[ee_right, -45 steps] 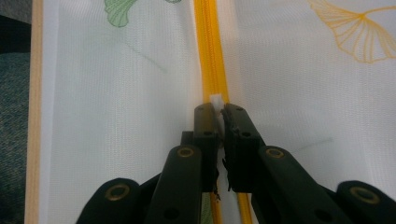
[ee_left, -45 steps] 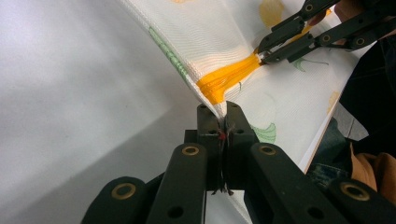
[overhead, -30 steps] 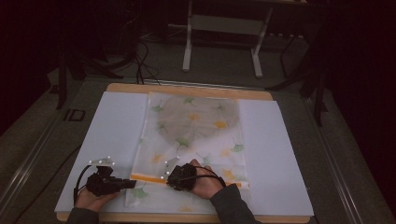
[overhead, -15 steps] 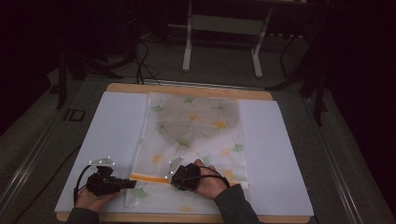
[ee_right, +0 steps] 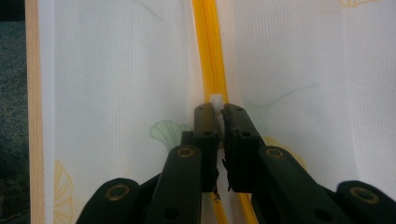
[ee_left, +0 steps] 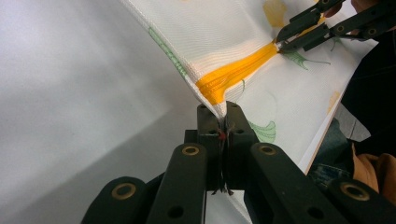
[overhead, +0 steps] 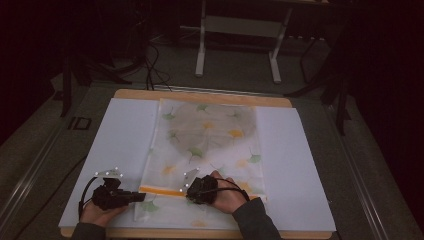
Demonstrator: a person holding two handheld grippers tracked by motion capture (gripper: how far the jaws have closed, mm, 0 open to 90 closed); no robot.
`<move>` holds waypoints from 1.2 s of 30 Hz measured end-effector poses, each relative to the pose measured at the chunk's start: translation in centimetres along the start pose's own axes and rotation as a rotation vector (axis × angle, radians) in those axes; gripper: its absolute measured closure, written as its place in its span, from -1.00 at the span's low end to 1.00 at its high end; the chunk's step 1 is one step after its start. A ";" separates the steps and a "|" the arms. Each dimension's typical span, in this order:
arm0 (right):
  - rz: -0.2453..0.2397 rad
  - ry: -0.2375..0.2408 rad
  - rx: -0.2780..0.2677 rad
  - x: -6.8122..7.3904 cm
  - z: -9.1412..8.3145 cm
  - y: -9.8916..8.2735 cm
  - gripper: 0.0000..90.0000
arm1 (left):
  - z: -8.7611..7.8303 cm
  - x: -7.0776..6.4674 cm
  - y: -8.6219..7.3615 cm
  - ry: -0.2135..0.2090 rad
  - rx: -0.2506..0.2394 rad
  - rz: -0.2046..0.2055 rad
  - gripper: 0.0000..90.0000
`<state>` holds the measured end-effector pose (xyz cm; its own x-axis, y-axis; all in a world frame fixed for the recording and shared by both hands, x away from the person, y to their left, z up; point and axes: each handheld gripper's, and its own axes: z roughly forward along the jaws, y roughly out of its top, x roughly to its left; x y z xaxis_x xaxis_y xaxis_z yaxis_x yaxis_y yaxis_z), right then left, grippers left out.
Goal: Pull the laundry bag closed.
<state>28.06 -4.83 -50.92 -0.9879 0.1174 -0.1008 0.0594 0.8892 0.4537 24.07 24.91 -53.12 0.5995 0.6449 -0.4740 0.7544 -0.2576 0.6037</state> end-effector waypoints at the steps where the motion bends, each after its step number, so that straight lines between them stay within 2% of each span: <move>1: 0.000 0.000 0.000 0.0 0.0 0.0 0.88 | 0.0 0.0 0.0 0.001 0.000 0.000 0.96; 36: 0.031 -0.006 0.023 -0.3 -1.2 -1.8 0.88 | -0.1 0.1 0.0 0.004 0.000 0.001 0.96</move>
<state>28.09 -6.99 -50.69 -0.9847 0.1478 -0.0922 0.0934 0.8949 0.4363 24.08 25.07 -53.12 0.5991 0.6475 -0.4710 0.7539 -0.2578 0.6043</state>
